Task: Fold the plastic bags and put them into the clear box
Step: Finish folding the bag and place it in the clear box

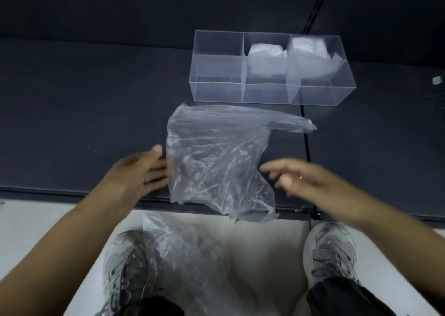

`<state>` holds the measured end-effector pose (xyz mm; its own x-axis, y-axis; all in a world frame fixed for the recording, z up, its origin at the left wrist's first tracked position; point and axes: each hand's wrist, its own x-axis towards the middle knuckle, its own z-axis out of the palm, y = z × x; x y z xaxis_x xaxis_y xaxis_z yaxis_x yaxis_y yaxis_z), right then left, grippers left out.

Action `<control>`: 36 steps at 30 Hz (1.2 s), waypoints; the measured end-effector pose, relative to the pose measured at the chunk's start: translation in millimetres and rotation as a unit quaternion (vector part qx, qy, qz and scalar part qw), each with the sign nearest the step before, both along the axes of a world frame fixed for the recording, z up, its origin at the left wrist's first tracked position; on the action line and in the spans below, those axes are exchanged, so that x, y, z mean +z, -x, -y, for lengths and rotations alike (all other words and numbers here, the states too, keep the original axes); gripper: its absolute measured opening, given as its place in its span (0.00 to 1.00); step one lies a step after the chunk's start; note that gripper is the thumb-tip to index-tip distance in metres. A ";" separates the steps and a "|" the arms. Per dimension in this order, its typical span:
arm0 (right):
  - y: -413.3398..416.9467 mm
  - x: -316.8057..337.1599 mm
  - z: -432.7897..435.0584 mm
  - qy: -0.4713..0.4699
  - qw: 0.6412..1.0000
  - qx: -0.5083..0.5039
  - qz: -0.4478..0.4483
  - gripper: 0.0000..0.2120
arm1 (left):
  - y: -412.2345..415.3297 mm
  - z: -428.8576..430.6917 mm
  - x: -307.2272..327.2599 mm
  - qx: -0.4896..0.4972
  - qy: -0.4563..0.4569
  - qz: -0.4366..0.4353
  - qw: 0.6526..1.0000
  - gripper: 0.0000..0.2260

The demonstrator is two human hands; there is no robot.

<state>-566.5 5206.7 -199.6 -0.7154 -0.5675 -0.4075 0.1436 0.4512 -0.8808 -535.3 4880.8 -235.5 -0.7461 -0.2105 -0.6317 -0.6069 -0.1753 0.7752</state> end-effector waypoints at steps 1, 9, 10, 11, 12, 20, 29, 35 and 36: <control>-9.7 -3.0 6.0 -0.002 1.000 0.021 0.019 0.16 | -11.8 -2.5 -0.3 -0.015 -0.007 0.015 1.000 0.25; -19.1 -19.3 18.4 0.029 0.999 -0.009 0.037 0.12 | -34.3 -23.2 -0.7 -0.018 -0.051 0.052 0.997 0.17; -17.0 -18.4 12.2 0.029 0.999 -0.008 0.039 0.10 | -32.4 -21.8 -1.6 -0.001 -0.047 0.051 0.998 0.16; -14.2 -15.5 4.8 0.023 0.999 -0.012 0.044 0.11 | -30.6 -19.0 -2.4 0.020 -0.044 0.048 0.998 0.16; -10.3 -14.9 -5.7 0.010 0.999 -0.015 0.048 0.15 | -29.0 -15.2 -3.1 0.039 -0.040 0.043 0.997 0.16; 9.9 -9.8 -61.8 -0.102 0.988 -0.106 0.039 0.28 | -25.2 -16.1 -6.7 0.049 -0.023 0.029 0.998 0.09; 16.3 -30.3 -73.3 -0.076 0.979 -0.189 -0.014 0.03 | -22.6 -20.5 -2.6 0.039 -0.135 0.059 0.988 0.07; 11.0 -39.1 -86.7 -0.081 0.946 -0.312 -0.044 0.10 | -26.0 -19.2 -5.4 0.015 -0.117 0.063 0.991 0.13; 9.3 -39.8 -86.8 -0.085 0.944 -0.315 -0.048 0.10 | -26.2 -18.9 -6.0 0.012 -0.118 0.065 0.991 0.14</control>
